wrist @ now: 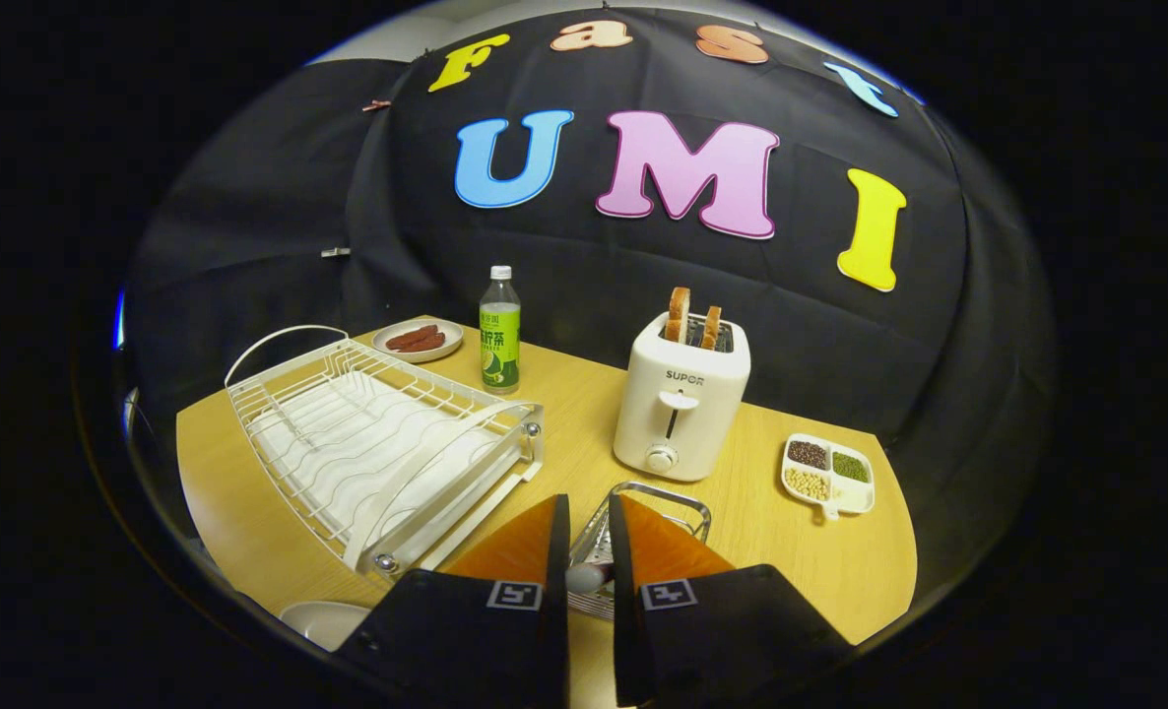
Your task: Take the plate from the dish rack, then take the spoon from the basket and place it into the plate.
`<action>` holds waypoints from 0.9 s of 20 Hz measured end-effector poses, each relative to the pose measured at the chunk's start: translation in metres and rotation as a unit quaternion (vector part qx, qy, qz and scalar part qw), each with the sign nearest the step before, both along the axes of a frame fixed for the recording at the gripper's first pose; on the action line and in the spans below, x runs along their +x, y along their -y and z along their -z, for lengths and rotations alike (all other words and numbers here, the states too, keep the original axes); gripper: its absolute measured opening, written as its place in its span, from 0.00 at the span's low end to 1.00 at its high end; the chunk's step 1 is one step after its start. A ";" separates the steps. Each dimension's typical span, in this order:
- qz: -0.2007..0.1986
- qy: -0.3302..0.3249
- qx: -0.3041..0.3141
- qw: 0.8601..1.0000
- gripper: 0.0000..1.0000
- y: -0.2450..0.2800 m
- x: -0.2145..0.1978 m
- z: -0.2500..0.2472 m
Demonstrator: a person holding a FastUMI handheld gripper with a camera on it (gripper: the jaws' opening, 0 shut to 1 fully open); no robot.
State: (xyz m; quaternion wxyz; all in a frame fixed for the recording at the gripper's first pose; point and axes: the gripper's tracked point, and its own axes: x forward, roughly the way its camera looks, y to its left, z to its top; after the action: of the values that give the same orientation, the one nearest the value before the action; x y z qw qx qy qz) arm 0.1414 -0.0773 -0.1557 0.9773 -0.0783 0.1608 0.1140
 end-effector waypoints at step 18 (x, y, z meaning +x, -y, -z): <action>-0.045 0.024 0.068 0.996 0.14 0.002 -0.031 -0.111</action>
State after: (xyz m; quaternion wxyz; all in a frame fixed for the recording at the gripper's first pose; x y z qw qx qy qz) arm 0.1104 -0.0795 -0.0447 0.9779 -0.0214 0.1251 0.1664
